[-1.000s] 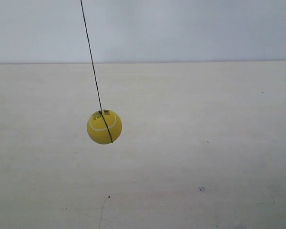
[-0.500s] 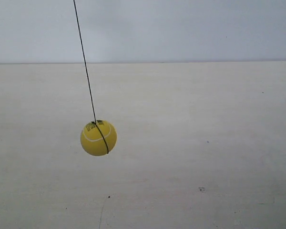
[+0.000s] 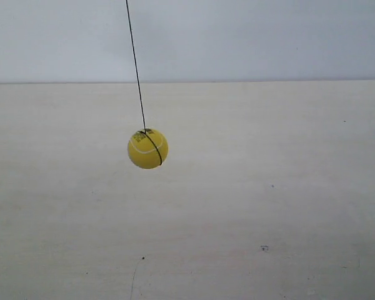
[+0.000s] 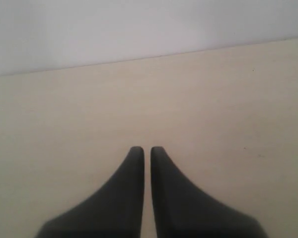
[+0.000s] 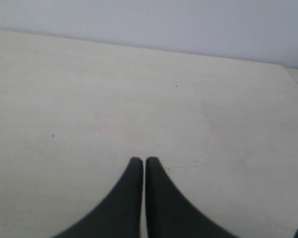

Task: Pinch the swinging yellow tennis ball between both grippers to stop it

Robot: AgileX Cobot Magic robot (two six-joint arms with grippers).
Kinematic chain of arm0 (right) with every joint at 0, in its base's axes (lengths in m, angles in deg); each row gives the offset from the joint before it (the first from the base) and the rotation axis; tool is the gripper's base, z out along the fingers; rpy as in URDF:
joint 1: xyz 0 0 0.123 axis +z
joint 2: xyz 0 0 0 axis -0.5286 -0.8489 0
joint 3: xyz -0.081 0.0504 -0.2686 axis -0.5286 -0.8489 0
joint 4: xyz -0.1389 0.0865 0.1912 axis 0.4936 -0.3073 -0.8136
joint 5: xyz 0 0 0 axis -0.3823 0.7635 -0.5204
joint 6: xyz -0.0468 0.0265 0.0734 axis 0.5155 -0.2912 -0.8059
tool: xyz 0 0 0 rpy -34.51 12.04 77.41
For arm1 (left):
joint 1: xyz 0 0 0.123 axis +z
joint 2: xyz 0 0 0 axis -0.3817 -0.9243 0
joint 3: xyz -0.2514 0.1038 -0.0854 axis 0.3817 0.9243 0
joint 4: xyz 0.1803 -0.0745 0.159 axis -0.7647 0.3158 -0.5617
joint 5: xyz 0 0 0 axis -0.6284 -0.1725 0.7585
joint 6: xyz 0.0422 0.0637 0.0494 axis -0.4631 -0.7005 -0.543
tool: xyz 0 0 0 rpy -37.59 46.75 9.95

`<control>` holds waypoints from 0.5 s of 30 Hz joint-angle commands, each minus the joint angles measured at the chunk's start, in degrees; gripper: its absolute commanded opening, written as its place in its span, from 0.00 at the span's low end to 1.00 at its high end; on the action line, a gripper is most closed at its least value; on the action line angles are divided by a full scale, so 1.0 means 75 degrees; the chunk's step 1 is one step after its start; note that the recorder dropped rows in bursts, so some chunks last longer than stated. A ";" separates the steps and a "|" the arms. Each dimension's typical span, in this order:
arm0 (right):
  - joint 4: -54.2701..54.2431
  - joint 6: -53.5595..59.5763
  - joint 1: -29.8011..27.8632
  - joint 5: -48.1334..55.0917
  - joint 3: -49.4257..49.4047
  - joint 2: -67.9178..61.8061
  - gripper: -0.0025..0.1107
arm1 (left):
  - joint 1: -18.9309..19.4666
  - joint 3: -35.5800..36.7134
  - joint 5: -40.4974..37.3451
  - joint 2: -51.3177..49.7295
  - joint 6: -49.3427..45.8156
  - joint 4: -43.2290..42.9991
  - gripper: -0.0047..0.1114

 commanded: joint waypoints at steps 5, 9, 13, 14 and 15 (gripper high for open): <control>0.0000 -0.0007 -0.0008 -0.0237 0.0004 0.0038 0.02 | -0.0016 0.0031 -0.0032 0.0025 0.0092 0.0090 0.08; 0.0000 -0.0007 -0.0008 -0.0237 0.0004 0.0038 0.02 | -0.0016 0.0031 -0.0032 0.0025 0.0092 0.0090 0.08; 0.0000 -0.0007 -0.0008 -0.0237 0.0004 0.0038 0.02 | -0.0016 0.0031 -0.0032 0.0025 0.0092 0.0090 0.08; 0.0000 -0.0007 -0.0008 -0.0237 0.0004 0.0038 0.02 | -0.0016 0.0031 -0.0032 0.0025 0.0092 0.0090 0.08; 0.0000 -0.0007 -0.0008 -0.0237 0.0004 0.0038 0.02 | -0.0016 0.0031 -0.0032 0.0025 0.0092 0.0090 0.08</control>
